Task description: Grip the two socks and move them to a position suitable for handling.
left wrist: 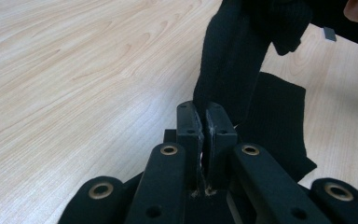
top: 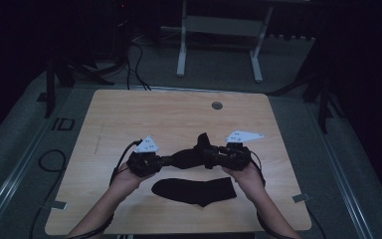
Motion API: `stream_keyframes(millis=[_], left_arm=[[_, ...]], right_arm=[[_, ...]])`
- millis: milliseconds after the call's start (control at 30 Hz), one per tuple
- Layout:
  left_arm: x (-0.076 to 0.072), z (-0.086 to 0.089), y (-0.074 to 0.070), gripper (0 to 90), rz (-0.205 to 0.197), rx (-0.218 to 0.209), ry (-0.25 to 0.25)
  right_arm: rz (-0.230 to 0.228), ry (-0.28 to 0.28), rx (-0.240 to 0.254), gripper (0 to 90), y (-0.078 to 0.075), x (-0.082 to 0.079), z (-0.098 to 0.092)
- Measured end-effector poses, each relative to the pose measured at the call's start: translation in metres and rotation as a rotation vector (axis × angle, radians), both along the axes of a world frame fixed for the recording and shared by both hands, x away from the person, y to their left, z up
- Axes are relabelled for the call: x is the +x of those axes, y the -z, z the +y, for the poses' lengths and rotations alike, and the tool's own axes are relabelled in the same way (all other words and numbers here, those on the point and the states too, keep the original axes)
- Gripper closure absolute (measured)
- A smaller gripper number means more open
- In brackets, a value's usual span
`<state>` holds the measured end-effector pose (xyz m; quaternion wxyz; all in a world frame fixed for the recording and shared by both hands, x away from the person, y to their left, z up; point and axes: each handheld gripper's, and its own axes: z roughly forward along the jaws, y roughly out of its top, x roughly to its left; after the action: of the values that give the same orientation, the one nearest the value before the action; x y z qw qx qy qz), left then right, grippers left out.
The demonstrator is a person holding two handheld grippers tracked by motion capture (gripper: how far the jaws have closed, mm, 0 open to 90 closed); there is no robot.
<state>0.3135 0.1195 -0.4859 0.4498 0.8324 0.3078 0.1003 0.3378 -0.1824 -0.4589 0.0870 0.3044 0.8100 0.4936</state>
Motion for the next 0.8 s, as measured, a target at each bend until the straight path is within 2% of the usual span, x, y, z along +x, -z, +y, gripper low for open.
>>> stream_keyframes(millis=[167, 300, 400, 467, 533, 600, 633, 667, 700, 733, 767, 800], left_arm=[[0.000, -0.002, -0.003, 86.6, -0.002, 0.013, 0.004], [-0.001, -0.005, -0.005, 86.5, -0.009, 0.003, 0.017], [-0.002, -0.006, -0.007, 86.5, -0.014, 0.001, 0.020], [-0.004, -0.007, -0.008, 86.5, -0.018, 0.001, 0.023], [-0.004, -0.007, -0.008, 86.5, -0.020, -0.002, 0.022], [-0.004, -0.006, -0.007, 86.5, -0.015, 0.000, 0.019], [-0.004, -0.006, -0.007, 86.5, -0.015, 0.000, 0.019], [-0.003, -0.005, -0.007, 86.5, -0.012, 0.000, 0.011], [-0.003, -0.005, -0.007, 86.5, -0.012, 0.000, 0.011], [-0.002, -0.004, -0.007, 86.5, -0.005, 0.001, 0.010], [-0.002, -0.002, -0.007, 86.4, -0.008, 0.006, 0.000], [0.000, 0.003, -0.007, 86.4, -0.005, 0.020, -0.014]], right_arm=[[0.018, -0.007, 0.034, 73.5, 0.000, -0.001, -0.006], [0.028, -0.008, 0.070, 73.0, -0.001, -0.002, -0.011], [0.026, -0.010, 0.102, 68.9, -0.003, -0.002, -0.015], [0.027, 0.007, 0.114, 71.0, -0.004, -0.001, -0.019], [0.029, 0.030, 0.128, 82.4, -0.005, 0.000, -0.024], [0.026, 0.038, 0.096, 84.9, -0.004, 0.001, -0.025], [0.026, 0.038, 0.096, 84.9, -0.004, 0.001, -0.025], [0.031, 0.044, 0.050, 85.8, 0.000, 0.001, -0.023], [0.031, 0.044, 0.050, 85.8, 0.000, 0.001, -0.023], [0.024, 0.053, 0.026, 85.8, 0.002, 0.001, -0.023], [0.035, 0.051, 0.020, 85.8, 0.004, 0.001, -0.023], [0.029, 0.084, 0.007, 85.8, 0.007, 0.002, -0.027]])
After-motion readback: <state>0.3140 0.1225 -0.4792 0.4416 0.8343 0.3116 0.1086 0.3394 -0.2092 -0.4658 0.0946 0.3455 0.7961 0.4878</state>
